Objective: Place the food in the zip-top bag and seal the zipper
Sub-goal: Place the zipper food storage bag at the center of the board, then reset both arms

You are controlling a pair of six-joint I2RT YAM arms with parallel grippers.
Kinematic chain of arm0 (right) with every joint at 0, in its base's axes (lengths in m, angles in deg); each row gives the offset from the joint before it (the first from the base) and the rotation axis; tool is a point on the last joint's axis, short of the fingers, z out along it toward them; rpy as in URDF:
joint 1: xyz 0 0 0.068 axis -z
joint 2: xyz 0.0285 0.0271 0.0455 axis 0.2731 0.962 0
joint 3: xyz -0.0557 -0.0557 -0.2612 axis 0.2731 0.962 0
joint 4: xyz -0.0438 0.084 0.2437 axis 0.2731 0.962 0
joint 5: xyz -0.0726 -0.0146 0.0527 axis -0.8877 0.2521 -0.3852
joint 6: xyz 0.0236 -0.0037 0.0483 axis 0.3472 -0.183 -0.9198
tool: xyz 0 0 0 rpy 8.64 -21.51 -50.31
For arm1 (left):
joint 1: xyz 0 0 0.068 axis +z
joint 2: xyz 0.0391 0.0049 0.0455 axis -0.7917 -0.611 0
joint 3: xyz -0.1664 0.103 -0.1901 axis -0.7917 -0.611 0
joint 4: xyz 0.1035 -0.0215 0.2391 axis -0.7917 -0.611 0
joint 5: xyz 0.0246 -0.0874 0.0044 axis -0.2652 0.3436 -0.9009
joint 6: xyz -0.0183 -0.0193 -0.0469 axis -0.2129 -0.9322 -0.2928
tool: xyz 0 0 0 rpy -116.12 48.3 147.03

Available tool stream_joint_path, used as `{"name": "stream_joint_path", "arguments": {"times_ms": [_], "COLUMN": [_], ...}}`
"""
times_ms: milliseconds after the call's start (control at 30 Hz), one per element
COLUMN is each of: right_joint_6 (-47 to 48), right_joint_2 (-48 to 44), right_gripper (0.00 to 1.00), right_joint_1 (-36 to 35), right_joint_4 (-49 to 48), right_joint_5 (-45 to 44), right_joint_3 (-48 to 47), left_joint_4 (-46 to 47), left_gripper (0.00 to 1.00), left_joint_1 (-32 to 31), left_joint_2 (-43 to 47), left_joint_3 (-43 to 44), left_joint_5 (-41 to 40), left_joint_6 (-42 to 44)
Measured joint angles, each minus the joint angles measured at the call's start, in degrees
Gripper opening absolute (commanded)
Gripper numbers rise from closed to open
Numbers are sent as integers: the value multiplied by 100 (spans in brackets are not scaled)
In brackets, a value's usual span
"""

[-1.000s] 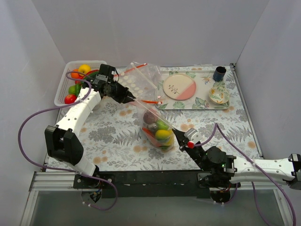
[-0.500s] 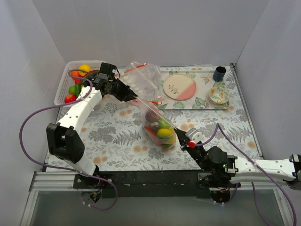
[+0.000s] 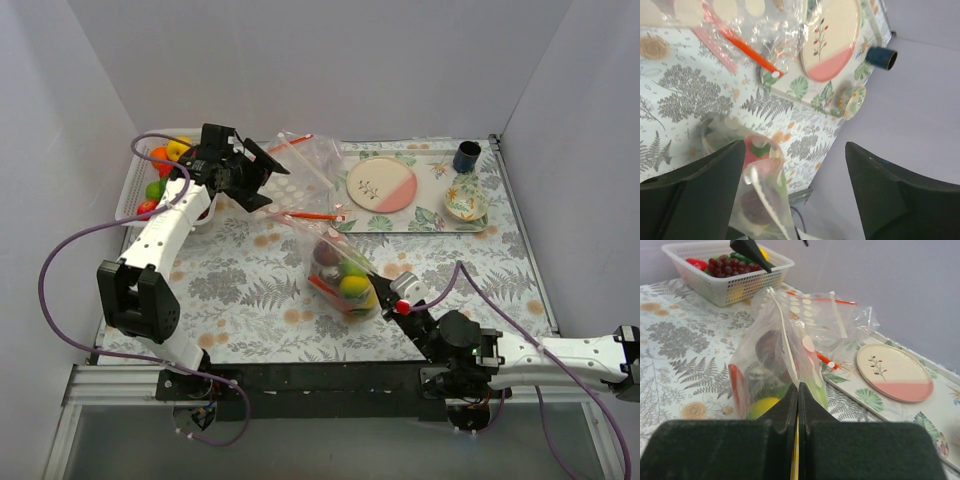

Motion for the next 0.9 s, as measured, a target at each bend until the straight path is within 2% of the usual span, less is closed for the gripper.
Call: {"name": "stream_joint_path", "arguments": {"times_ms": [33, 200, 333, 433, 467, 533, 567, 633, 667, 900], "right_joint_6": [-20, -330, -695, -986, -1093, -1346, -1464, -1692, -1779, -2138], "right_joint_2": [116, 1060, 2249, 3281, 3611, 4144, 4323, 4500, 4520, 4540], "right_gripper": [1, 1, 1, 2, 17, 34, 61, 92, 99, 99], "right_joint_1": [-2, -4, -7, -9, -11, -22, -31, -31, -31, 0], "right_joint_4": [-4, -70, -354, -610, -658, -645, -629, -579, -535, 39], "right_joint_5": [39, 564, 1204, 1703, 1869, 2164, 2297, 2527, 2621, 2983], "right_joint_3": [-44, -444, -813, -1209, -1342, -1547, -1613, -1679, -1711, -2527], "left_joint_4": [52, -31, -251, -260, -264, -282, -308, -304, -306, 15], "left_gripper": [98, 98, 98, 98, 98, 98, 98, 98, 98, 98], "left_joint_1": [52, 122, 109, 109, 109, 111, 111, 111, 111, 111], "left_joint_2": [0, -4, 0, 188, 247, 393, 479, 632, 726, 1556], "left_joint_3": [11, 299, 857, 817, 774, 608, 511, 319, 184, -1108], "left_joint_5": [-57, -306, -612, -826, -859, -949, -1019, -1102, -1154, -1327], "left_joint_6": [55, 533, 1119, 1462, 1523, 1679, 1764, 1893, 1969, 2295]}}
